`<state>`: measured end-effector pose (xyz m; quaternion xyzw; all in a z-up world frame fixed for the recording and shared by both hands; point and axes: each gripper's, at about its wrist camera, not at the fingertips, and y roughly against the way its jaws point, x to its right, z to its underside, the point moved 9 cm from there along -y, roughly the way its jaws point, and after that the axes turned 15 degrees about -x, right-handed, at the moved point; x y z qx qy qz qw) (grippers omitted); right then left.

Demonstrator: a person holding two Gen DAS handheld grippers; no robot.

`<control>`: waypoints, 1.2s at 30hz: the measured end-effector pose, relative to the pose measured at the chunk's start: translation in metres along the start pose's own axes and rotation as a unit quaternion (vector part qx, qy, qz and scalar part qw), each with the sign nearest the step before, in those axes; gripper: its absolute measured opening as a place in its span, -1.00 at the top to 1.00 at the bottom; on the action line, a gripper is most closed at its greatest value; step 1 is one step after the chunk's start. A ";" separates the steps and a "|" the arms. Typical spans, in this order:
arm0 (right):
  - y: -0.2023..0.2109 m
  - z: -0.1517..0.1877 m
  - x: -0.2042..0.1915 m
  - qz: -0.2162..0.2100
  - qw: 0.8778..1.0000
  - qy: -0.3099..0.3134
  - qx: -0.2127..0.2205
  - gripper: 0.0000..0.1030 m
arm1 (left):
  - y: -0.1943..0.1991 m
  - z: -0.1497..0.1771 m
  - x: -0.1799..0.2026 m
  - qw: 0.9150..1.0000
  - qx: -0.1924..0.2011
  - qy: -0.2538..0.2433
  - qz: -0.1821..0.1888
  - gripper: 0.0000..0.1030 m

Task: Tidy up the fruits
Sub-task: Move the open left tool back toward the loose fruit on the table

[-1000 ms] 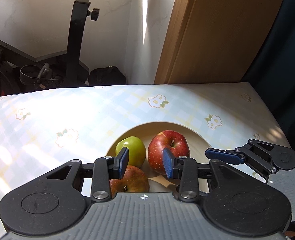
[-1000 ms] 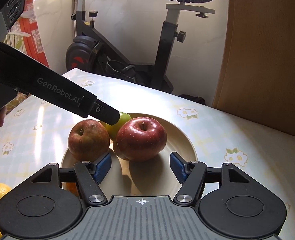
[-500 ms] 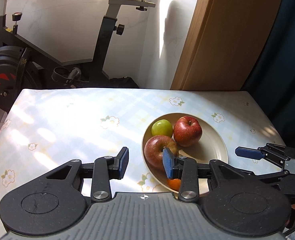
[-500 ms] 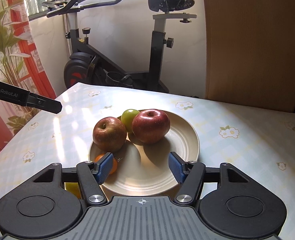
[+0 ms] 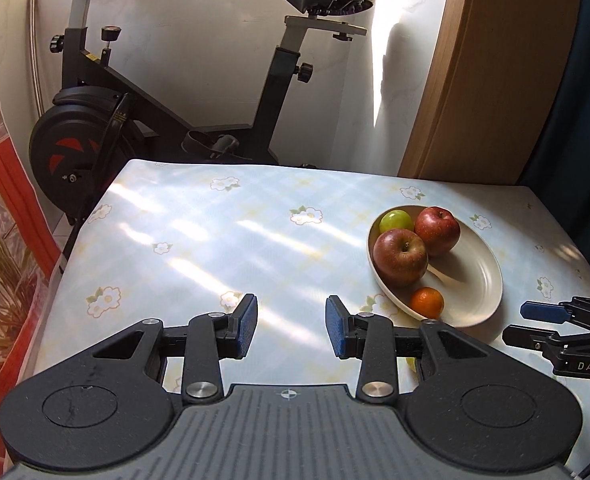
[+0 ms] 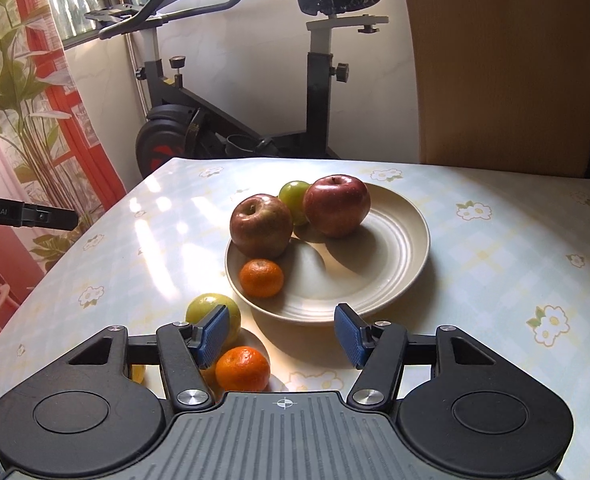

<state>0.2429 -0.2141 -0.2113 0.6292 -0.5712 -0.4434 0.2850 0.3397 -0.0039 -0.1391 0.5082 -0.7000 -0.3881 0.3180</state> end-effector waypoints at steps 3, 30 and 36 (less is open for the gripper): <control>-0.001 0.010 -0.002 0.001 1.000 -0.003 -0.009 -0.04 | 0.002 0.007 0.003 1.000 0.003 -0.002 0.005 0.23; -0.005 0.053 -0.032 -0.039 0.996 0.022 -0.073 0.07 | -0.012 0.058 0.038 0.999 -0.024 0.006 0.044 0.23; -0.014 0.059 -0.034 -0.081 0.992 0.003 -0.095 0.11 | -0.015 0.062 0.040 0.998 -0.032 0.009 0.050 0.23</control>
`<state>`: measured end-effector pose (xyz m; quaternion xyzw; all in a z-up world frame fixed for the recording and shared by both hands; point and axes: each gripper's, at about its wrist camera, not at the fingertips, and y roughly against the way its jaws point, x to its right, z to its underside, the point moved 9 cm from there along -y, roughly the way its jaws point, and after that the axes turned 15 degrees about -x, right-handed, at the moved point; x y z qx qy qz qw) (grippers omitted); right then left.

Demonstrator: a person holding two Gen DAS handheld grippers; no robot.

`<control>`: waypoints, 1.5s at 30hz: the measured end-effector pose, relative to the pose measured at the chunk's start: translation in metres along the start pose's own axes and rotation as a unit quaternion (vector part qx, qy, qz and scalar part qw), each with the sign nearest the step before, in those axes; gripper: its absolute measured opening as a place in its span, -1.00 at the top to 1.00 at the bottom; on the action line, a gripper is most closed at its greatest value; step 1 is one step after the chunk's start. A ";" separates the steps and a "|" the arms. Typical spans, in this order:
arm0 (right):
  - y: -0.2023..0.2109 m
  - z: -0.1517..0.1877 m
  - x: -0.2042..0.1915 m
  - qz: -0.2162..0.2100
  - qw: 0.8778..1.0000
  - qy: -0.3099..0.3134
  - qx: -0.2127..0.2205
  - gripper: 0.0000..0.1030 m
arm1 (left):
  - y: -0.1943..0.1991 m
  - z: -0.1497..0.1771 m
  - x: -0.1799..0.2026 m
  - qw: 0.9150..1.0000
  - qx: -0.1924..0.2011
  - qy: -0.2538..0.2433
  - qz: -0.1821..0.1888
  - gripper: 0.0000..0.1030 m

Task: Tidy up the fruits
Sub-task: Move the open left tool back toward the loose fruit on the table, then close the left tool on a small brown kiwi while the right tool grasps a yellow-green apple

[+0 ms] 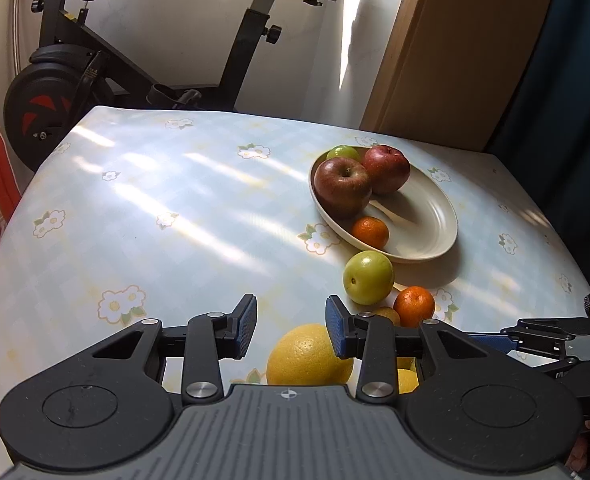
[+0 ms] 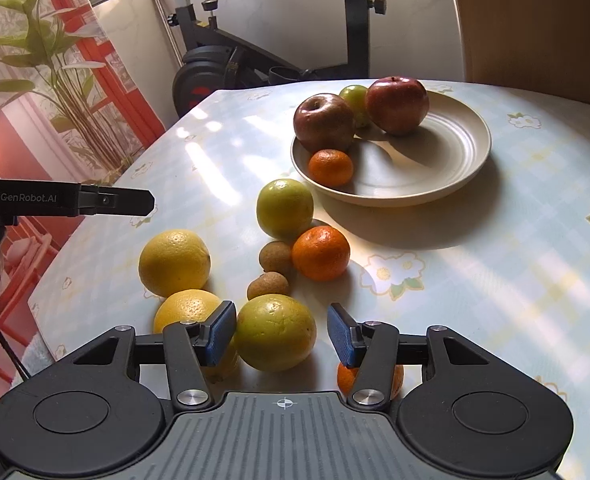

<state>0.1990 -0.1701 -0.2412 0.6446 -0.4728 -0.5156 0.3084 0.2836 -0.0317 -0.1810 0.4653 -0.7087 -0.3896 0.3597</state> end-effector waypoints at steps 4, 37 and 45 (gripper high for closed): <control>-0.002 0.000 -0.003 -0.008 1.000 -0.002 0.001 0.19 | -0.001 0.001 0.001 1.000 -0.002 0.000 -0.001 0.23; 0.034 -0.011 0.076 0.100 0.991 -0.036 0.084 0.20 | -0.062 0.006 0.081 0.991 -0.104 -0.062 0.050 0.24; 0.033 -0.005 0.081 0.090 0.991 -0.041 0.091 0.20 | -0.082 0.008 0.083 0.989 -0.137 -0.046 0.045 0.24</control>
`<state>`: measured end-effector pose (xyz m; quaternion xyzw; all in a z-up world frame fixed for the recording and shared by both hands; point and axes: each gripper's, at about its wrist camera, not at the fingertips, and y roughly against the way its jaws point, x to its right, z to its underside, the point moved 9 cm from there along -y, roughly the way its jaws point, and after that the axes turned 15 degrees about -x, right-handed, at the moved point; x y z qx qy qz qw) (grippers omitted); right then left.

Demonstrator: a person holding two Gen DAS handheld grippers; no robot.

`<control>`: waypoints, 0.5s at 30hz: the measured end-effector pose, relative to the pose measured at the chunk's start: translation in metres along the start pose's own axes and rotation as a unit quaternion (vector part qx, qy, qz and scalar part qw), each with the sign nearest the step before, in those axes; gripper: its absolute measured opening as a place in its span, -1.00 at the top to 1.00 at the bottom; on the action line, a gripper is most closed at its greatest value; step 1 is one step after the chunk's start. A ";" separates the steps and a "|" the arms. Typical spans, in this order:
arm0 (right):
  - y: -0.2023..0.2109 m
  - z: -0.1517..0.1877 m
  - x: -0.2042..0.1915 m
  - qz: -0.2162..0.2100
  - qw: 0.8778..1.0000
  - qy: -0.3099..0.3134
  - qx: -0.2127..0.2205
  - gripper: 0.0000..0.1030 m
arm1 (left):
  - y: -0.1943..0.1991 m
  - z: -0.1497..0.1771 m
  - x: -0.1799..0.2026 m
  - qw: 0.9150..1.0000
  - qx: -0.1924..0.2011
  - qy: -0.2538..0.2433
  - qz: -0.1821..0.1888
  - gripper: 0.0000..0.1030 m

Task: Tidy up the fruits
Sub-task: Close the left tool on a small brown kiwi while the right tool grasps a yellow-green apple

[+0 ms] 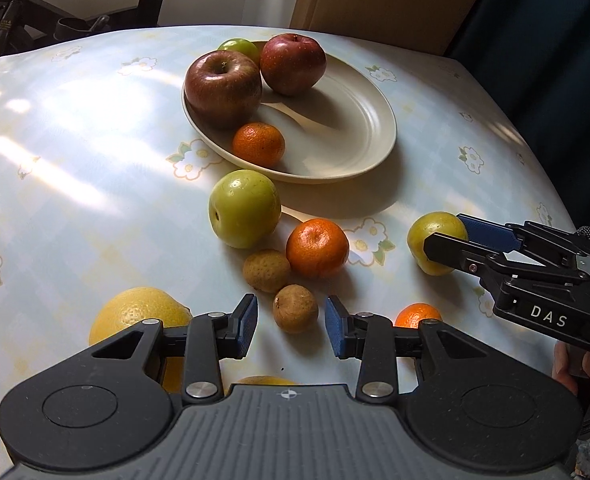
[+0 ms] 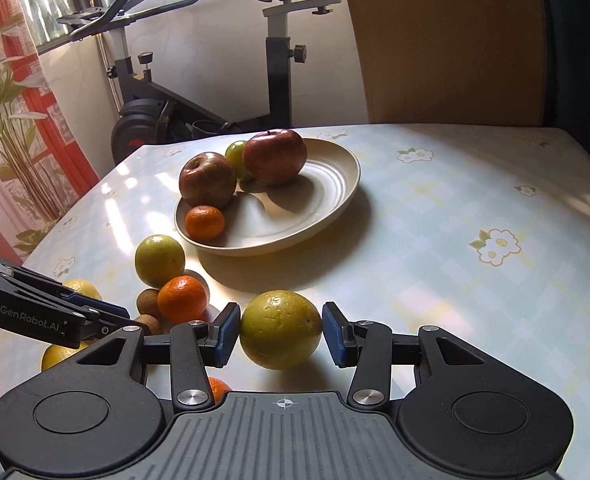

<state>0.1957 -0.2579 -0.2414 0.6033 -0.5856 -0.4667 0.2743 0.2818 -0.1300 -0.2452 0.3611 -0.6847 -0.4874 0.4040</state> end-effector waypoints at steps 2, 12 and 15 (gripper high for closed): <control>-0.001 0.001 0.002 0.001 1.000 -0.001 -0.001 0.20 | -0.003 0.000 -0.001 1.000 0.000 0.004 -0.001 0.31; 0.001 0.000 0.007 -0.014 1.000 -0.012 0.009 0.20 | 0.002 -0.001 0.002 1.000 0.013 -0.006 -0.019 0.48; 0.004 -0.003 0.009 -0.016 1.000 -0.015 0.014 0.20 | 0.018 -0.007 0.005 0.999 0.035 -0.023 -0.025 0.47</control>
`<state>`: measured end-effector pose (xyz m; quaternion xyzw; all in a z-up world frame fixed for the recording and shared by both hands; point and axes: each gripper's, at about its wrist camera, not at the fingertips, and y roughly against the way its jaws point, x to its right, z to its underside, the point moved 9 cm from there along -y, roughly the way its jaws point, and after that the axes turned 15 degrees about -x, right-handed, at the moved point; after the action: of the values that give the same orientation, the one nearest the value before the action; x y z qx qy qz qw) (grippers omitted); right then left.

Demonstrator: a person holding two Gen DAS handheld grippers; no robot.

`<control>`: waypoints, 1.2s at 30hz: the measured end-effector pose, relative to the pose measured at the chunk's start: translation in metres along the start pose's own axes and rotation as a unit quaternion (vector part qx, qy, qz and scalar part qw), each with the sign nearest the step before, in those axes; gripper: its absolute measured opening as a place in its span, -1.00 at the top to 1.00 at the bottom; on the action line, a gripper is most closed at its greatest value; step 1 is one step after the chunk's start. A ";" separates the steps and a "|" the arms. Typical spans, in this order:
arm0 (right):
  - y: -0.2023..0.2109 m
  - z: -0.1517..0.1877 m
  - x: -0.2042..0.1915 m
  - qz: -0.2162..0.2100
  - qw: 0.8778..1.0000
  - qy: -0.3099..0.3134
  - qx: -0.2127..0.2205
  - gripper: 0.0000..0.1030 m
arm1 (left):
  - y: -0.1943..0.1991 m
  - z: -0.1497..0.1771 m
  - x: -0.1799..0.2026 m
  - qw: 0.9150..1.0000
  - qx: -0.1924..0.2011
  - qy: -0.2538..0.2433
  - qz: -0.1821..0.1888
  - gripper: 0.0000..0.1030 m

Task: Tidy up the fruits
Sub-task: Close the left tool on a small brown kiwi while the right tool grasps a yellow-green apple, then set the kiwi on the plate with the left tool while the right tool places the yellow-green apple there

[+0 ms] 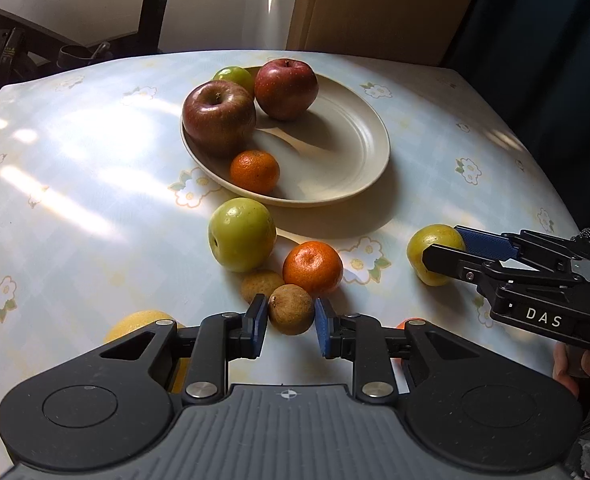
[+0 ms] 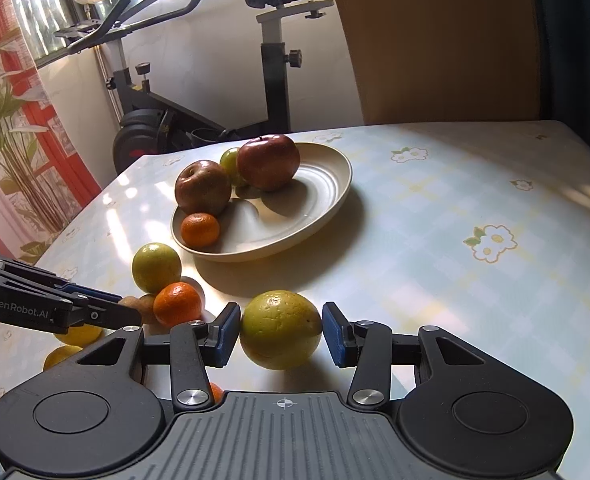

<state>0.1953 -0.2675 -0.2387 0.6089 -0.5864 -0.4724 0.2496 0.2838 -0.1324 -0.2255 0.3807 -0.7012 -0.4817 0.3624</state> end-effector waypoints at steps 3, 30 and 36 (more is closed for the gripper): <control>0.001 -0.003 0.001 0.002 1.000 0.001 0.004 0.20 | 0.013 -0.011 0.001 1.000 0.021 -0.016 -0.006 0.48; -0.029 -0.077 -0.026 0.019 0.995 0.096 0.006 0.20 | -0.028 -0.147 -0.009 0.999 0.035 -0.009 0.019 0.47; -0.050 -0.089 -0.036 0.016 0.993 0.113 -0.007 0.21 | -0.030 -0.147 -0.012 0.999 0.029 0.000 0.035 0.47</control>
<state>0.3015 -0.2464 -0.2337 0.6471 -0.5608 -0.4005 0.3259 0.4231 -0.1881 -0.2161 0.3662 -0.7276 -0.4484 0.3681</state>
